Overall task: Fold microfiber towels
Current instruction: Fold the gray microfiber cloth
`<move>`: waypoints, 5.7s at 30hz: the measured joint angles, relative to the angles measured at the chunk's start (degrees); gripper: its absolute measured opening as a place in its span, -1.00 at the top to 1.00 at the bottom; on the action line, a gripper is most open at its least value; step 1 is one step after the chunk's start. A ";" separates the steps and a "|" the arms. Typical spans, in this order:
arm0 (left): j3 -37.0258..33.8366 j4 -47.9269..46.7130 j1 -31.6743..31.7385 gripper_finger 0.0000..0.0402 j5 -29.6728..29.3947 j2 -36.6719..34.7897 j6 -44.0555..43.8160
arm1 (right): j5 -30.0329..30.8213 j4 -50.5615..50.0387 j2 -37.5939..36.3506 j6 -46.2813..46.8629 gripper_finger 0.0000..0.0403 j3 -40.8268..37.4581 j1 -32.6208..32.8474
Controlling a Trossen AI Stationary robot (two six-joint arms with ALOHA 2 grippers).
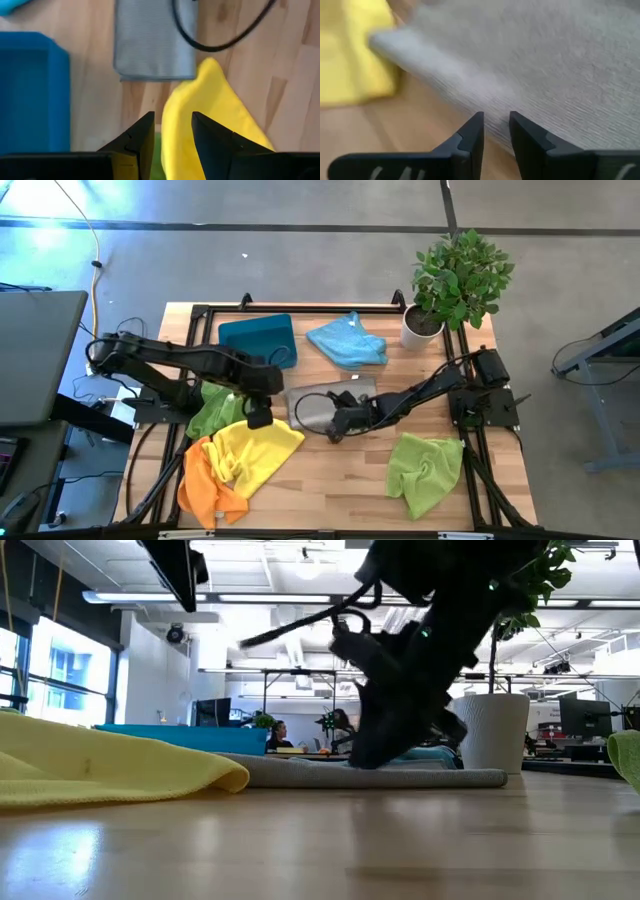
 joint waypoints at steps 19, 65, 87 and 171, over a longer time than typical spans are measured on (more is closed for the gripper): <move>0.04 0.62 -6.26 0.41 -2.98 -1.57 -10.52 | -1.61 -10.74 0.68 -21.82 0.57 0.20 9.46; -7.15 43.79 -11.63 0.41 6.31 26.29 45.36 | 5.25 13.88 -3.12 -17.70 0.19 0.10 22.99; -7.17 48.40 -8.03 0.41 3.71 33.85 48.56 | 3.95 12.40 1.51 -21.82 0.19 1.42 22.05; -7.02 60.06 -18.02 0.61 2.86 38.86 17.05 | 2.98 6.30 6.19 -21.41 0.89 1.51 25.92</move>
